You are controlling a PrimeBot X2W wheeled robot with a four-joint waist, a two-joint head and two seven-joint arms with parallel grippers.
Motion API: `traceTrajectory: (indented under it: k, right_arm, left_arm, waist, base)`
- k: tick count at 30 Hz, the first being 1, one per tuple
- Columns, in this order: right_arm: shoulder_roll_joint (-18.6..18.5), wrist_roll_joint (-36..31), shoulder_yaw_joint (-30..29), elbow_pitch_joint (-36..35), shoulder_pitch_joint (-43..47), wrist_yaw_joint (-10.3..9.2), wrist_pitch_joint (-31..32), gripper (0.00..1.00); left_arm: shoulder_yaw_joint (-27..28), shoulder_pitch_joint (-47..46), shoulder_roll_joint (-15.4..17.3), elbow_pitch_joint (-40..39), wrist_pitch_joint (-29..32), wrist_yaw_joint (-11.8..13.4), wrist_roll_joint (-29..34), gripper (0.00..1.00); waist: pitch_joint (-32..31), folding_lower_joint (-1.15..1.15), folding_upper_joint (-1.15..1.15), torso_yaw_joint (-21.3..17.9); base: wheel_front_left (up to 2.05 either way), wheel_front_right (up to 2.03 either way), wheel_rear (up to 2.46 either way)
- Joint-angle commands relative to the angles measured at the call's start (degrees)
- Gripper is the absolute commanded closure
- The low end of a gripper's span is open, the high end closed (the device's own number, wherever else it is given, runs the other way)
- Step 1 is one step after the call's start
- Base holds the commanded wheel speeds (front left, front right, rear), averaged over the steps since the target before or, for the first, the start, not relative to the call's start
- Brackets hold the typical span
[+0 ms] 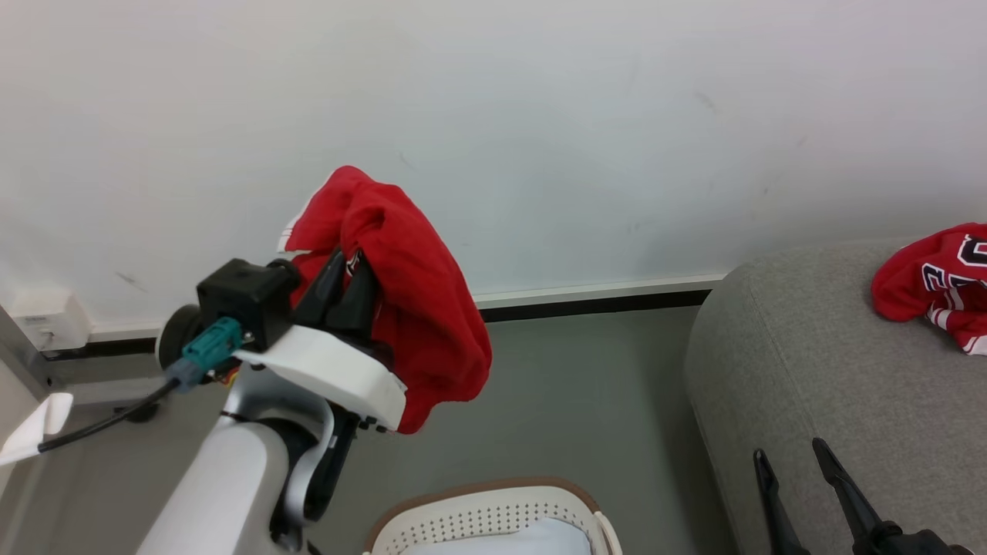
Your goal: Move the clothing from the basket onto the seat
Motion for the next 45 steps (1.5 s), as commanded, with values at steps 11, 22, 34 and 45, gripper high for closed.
traceTrajectory:
  k: [11, 22, 34, 45]
  right_arm:
    - [-1.71, -2.17, 4.08, -2.73, -0.63, -0.13, -0.11, 0.0]
    - [-3.37, -1.43, 21.82, 1.43, -12.97, -0.13, -0.11, 0.0]
    - [1.26, 1.56, 30.08, 19.01, -30.38, -0.13, -0.11, 0.0]
    - [1.29, 11.36, 35.76, 23.98, -38.65, -0.13, -0.11, 0.0]
  left_arm:
    - [-0.62, 0.69, -0.1, -1.4, 0.18, 0.79, -0.03, 1.0]
    - [-3.09, -1.21, -1.85, 0.33, -0.75, -0.27, -0.48, 1.0]
    - [-6.52, -3.04, -4.89, 3.01, -2.17, -1.7, -1.11, 1.0]
    - [-10.61, -4.61, -8.16, 6.04, -3.3, -2.92, -2.17, 1.0]
  waist:
    - [0.76, 0.01, 0.0, -0.48]
    - [2.02, 0.01, 0.0, 0.71]
    - [2.43, 0.01, 0.0, 3.92]
    - [2.26, 0.01, 0.0, 7.35]
  base:
    - [0.0, 0.0, 0.0]
    - [0.0, 0.0, 0.0]
    - [0.0, 0.0, 0.0]
    - [0.0, 0.0, 0.0]
